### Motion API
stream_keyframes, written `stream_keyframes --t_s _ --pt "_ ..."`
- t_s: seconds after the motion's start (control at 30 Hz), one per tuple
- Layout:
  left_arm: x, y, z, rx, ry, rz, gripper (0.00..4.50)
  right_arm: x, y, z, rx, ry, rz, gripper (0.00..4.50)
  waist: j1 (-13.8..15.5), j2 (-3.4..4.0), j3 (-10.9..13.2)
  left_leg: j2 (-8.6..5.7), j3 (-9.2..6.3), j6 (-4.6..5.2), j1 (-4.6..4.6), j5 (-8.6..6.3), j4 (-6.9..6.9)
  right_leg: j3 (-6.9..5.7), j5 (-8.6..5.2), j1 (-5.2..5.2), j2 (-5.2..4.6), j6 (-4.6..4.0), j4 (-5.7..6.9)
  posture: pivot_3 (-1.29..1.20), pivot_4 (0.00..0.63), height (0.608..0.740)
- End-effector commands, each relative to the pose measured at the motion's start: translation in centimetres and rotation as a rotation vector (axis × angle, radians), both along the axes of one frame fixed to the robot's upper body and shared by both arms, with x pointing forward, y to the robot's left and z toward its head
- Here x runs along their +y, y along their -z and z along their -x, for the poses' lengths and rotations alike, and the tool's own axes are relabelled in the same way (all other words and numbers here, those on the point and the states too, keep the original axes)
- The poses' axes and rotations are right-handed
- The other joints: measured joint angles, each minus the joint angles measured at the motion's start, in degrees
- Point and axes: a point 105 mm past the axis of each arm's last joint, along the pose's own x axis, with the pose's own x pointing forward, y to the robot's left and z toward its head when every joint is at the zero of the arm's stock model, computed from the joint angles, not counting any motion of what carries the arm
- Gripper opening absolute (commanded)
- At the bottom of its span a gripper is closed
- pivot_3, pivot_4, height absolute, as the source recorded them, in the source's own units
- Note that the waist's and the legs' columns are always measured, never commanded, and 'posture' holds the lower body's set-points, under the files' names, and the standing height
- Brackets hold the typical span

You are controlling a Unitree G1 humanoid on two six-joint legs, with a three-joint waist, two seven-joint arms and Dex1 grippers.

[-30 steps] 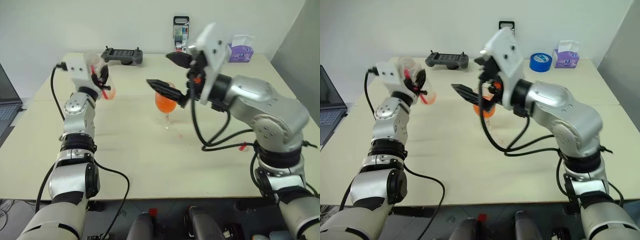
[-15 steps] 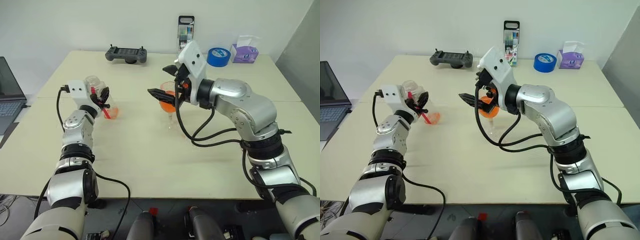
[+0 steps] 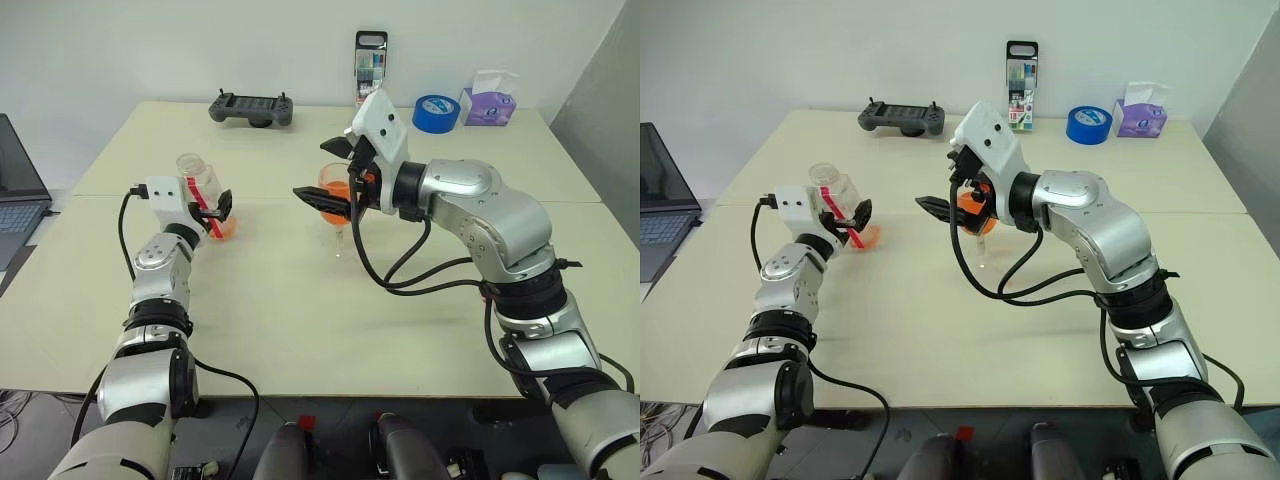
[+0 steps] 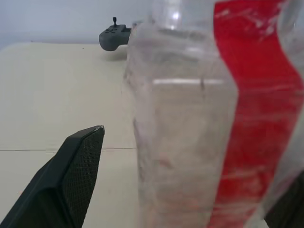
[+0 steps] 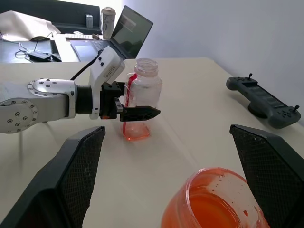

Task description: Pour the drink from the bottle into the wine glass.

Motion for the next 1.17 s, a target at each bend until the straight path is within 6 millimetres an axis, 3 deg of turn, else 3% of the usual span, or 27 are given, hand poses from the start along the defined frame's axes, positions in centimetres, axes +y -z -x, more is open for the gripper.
stream_keyframes --t_s 0.03,0.2,0.47,0.53,0.77,0.87,1.0,1.17 --pt "0.4 -2.3 0.6 -0.073 0.004 -0.033 4.47 -0.2 -1.4 0.8 -0.068 -0.023 -0.018 4.5 -0.01 0.0 0.0 0.0 0.0 0.0 0.0 0.0 0.0 0.01 0.0 0.0 -0.01 0.0 0.01 0.0 0.15 0.74" --pt "0.8 -3.3 3.3 -0.101 -0.026 -0.014 4.47 -1.0 -1.4 0.7 -0.066 -0.004 -0.02 4.5 -0.19 0.0 0.0 0.03 0.02 -0.01 0.0 0.0 -0.04 0.05 0.0 -0.03 -0.06 0.0 -0.01 0.0 0.15 0.74" --pt "-2.3 -3.4 8.7 -0.054 0.017 -0.037 4.47 -3.3 -0.4 0.8 -0.037 0.038 -0.011 4.5 0.17 0.0 0.0 -0.01 -0.06 -0.02 0.02 -0.01 -0.03 0.12 0.0 0.09 -0.18 -0.01 -0.09 0.0 0.15 0.74" --pt "-2.8 -3.3 9.6 -0.04 0.002 0.024 4.47 -4.0 -0.2 1.0 -0.03 0.044 -0.007 4.5 0.21 0.0 0.0 -0.02 -0.03 -0.02 0.02 -0.01 -0.04 0.11 0.0 0.11 -0.18 -0.01 -0.15 0.0 0.15 0.74" --pt "-10.3 -7.0 12.2 -0.154 0.249 -0.017 4.47 -9.0 -1.8 4.7 0.021 -0.043 -0.087 4.5 0.57 -0.01 0.0 -0.06 -0.03 -0.01 -0.01 -0.01 -0.02 0.03 0.04 0.28 -0.19 -0.04 -0.44 0.0 0.15 0.74" --pt "-11.9 -7.7 13.6 -0.154 0.343 -0.051 4.47 -10.7 -1.6 6.1 0.068 -0.054 -0.084 4.5 0.46 -0.01 0.0 -0.07 0.07 0.0 0.06 -0.02 -0.05 0.05 0.04 0.31 -0.17 -0.04 -0.46 0.0 0.15 0.74" --pt "-12.6 -7.9 15.7 -0.12 0.464 -0.143 4.47 -12.8 1.0 7.0 0.155 0.049 -0.026 4.5 0.05 -0.01 0.0 0.05 0.25 0.03 0.3 -0.03 -0.16 0.11 0.02 0.47 0.04 -0.04 -0.47 0.0 0.15 0.74" --pt "-11.7 -9.0 14.8 -0.121 0.442 -0.163 4.47 -13.0 1.9 8.1 0.184 0.112 -0.078 4.5 0.17 0.05 0.03 0.13 0.22 0.03 0.39 -0.02 -0.15 0.07 -0.03 0.62 0.43 -0.08 -0.49 0.0 0.15 0.74"
